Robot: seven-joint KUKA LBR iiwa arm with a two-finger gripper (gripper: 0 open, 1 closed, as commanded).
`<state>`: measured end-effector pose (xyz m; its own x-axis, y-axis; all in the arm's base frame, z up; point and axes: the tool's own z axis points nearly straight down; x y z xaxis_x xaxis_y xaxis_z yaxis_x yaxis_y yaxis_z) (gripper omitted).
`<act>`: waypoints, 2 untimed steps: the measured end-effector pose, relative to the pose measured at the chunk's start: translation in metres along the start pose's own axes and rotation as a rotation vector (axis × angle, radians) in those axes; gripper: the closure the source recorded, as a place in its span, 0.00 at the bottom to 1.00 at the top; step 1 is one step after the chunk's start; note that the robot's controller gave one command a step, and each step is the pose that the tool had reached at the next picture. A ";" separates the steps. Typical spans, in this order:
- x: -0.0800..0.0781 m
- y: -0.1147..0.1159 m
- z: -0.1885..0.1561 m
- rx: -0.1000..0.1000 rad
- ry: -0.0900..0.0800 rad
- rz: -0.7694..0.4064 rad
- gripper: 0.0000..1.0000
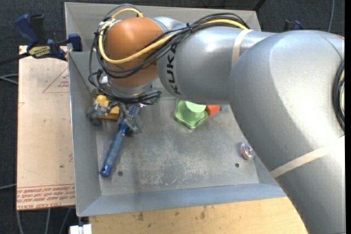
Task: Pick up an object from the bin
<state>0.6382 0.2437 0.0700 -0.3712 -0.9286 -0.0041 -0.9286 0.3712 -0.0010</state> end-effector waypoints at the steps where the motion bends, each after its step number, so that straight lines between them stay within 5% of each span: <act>1: 0.001 0.001 0.001 -0.004 0.004 0.000 1.00; 2: 0.001 0.001 -0.002 -0.005 0.003 0.003 1.00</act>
Offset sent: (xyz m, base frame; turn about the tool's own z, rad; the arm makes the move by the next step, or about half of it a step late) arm 0.0000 0.0000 0.0000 0.0000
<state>0.6364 0.2434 0.0722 -0.3742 -0.9273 -0.0007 -0.9273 0.3742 0.0040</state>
